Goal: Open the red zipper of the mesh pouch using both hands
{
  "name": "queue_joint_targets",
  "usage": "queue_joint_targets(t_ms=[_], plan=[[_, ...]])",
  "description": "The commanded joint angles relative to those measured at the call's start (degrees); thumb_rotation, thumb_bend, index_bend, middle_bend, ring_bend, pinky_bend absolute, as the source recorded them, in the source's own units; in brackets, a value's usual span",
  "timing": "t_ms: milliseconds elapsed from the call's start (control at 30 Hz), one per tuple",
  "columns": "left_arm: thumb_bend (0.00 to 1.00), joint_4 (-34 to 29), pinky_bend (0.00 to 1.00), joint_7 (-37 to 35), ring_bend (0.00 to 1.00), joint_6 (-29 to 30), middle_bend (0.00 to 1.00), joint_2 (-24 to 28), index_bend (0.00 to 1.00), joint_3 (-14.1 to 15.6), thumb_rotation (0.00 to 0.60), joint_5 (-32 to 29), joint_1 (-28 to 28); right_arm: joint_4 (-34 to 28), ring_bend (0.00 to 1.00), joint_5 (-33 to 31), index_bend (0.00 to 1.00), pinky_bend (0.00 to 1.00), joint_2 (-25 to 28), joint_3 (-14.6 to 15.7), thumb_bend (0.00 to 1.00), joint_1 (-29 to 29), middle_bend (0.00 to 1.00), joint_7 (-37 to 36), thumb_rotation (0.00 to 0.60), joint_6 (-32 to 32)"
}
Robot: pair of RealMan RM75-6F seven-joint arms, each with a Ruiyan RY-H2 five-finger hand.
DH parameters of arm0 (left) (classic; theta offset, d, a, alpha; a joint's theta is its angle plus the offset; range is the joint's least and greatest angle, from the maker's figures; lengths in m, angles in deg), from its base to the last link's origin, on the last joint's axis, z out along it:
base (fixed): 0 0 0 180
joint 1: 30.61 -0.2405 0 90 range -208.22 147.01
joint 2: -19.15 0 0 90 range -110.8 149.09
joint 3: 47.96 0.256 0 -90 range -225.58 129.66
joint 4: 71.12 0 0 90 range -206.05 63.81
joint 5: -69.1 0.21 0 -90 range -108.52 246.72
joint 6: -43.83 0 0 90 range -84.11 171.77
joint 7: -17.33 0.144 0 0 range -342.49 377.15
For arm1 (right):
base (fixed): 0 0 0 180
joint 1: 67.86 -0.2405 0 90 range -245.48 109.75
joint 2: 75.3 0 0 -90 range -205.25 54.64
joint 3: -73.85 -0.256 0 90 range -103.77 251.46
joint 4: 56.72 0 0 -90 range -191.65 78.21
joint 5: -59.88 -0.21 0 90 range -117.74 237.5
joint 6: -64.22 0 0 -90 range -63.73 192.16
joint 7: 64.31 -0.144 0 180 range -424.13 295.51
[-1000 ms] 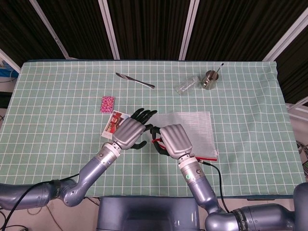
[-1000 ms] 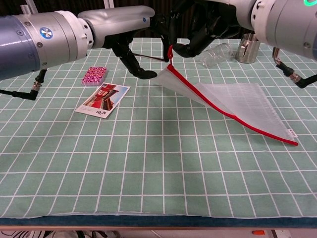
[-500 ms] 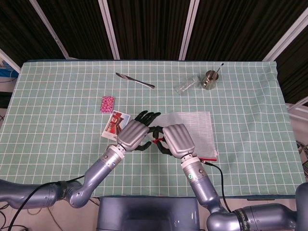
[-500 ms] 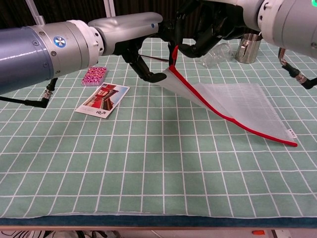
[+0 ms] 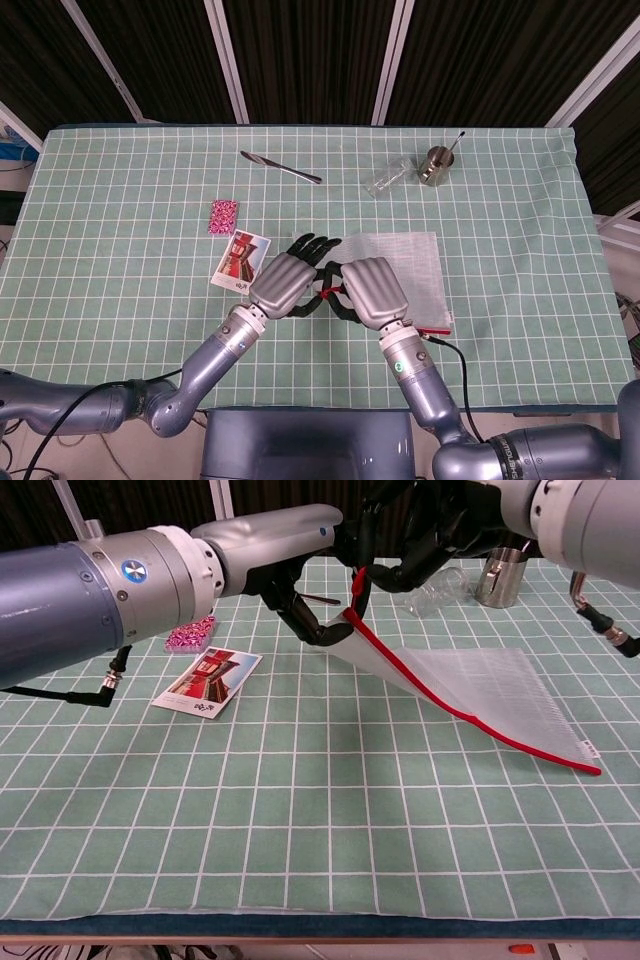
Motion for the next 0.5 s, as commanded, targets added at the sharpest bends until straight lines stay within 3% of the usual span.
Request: queue_joint_targets(t_ms=[33, 500], plan=[[0.40, 0.0, 0.00, -0.2, 0.00, 0.5, 0.06, -0.2, 0.56, 0.0, 0.600, 0.2, 0.0, -0.1, 1.00, 0.0, 0.66, 0.98, 0.1, 0.1, 0.59, 0.0, 1.00, -0.1, 0.600, 0.1], [0.42, 0.2, 0.00, -1.5, 0.00, 2.3, 0.07, -0.1, 0.59, -0.1, 0.600, 1.2, -0.4, -0.5, 1.00, 0.2, 0.66, 0.98, 0.7, 1.0, 0.59, 0.3, 1.00, -0.6, 0.600, 1.4]])
